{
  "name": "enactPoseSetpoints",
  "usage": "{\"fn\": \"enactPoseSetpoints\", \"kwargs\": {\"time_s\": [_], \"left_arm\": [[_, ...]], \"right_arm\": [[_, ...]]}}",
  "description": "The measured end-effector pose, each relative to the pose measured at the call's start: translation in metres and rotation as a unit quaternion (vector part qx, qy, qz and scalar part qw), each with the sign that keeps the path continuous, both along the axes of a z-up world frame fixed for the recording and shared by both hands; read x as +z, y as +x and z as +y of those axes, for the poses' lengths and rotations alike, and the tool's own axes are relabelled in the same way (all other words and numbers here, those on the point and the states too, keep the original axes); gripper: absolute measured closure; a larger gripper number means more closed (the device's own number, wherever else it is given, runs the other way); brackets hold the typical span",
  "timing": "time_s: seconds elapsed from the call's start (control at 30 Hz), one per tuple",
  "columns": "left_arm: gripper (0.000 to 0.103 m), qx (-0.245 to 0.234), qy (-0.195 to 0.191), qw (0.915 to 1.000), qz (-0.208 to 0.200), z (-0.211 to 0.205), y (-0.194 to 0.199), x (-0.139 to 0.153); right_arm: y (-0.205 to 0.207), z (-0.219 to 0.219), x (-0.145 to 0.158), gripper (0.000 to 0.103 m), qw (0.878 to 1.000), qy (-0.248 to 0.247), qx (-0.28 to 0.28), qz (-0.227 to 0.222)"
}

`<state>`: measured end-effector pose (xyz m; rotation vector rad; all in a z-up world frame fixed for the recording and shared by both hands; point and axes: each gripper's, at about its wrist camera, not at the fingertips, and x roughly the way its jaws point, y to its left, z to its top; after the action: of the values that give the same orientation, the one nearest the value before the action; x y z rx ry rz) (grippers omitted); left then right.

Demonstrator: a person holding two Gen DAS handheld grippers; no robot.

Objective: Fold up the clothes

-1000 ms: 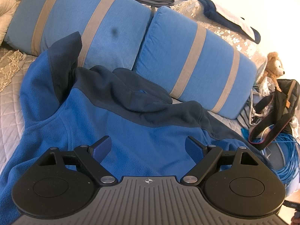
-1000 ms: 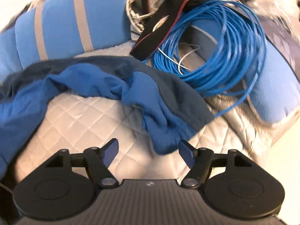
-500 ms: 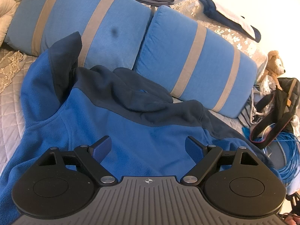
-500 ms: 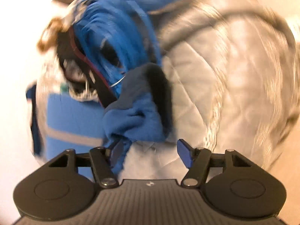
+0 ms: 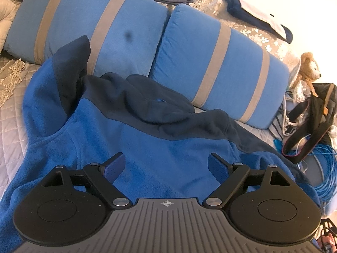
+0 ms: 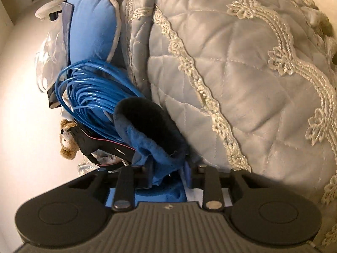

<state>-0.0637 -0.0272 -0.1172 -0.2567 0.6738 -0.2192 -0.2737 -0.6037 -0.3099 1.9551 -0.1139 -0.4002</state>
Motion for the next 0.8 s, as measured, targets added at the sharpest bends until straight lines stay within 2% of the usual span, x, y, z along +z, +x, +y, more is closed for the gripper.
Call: {"fn": "enactPoseSetpoints", "kwargs": {"time_s": [0.03,0.1,0.13,0.2,0.3,0.37,0.47,0.53,0.57,0.63,0.73,0.8], "left_arm": [[0.017,0.0,0.0,1.0,0.0,0.0,0.0,0.0],[0.017,0.0,0.0,1.0,0.0,0.0,0.0,0.0],[0.017,0.0,0.0,1.0,0.0,0.0,0.0,0.0],[0.017,0.0,-0.002,1.0,0.0,0.001,0.0,0.0],[0.017,0.001,-0.006,1.0,-0.001,0.002,0.0,0.0],[0.017,0.002,-0.007,1.0,-0.001,0.002,0.0,0.001],[0.017,0.003,-0.006,1.0,-0.001,0.002,0.0,0.001],[0.017,0.004,-0.006,1.0,0.0,0.002,0.001,0.001],[0.017,0.005,-0.006,1.0,0.0,0.002,0.001,0.001],[0.017,0.007,-0.009,0.9999,0.002,0.002,0.002,0.001],[0.017,0.008,-0.01,0.9999,0.006,0.001,0.003,0.001],[0.017,0.007,-0.008,0.9999,0.006,0.001,0.003,0.001]], "right_arm": [[0.0,-0.002,0.004,0.081,1.0,-0.01,0.003,0.008],[0.002,-0.009,0.026,0.084,0.997,-0.06,0.025,0.044],[0.004,-0.014,0.041,0.085,0.993,-0.091,0.039,0.066],[0.013,-0.027,0.079,0.086,0.976,-0.174,0.07,0.11],[0.039,-0.049,0.14,0.089,0.931,-0.298,0.116,0.176],[0.063,-0.064,0.178,0.09,0.892,-0.369,0.141,0.221],[0.103,-0.079,0.228,0.09,0.837,-0.453,0.174,0.253],[0.127,-0.078,0.265,0.09,0.785,-0.536,0.195,0.244],[0.134,-0.074,0.281,0.09,0.751,-0.582,0.209,0.231],[0.142,-0.071,0.293,0.09,0.709,-0.617,0.228,0.254],[0.148,-0.08,0.274,0.09,0.672,-0.599,0.252,0.356],[0.145,-0.084,0.251,0.09,0.663,-0.573,0.261,0.404]]}}
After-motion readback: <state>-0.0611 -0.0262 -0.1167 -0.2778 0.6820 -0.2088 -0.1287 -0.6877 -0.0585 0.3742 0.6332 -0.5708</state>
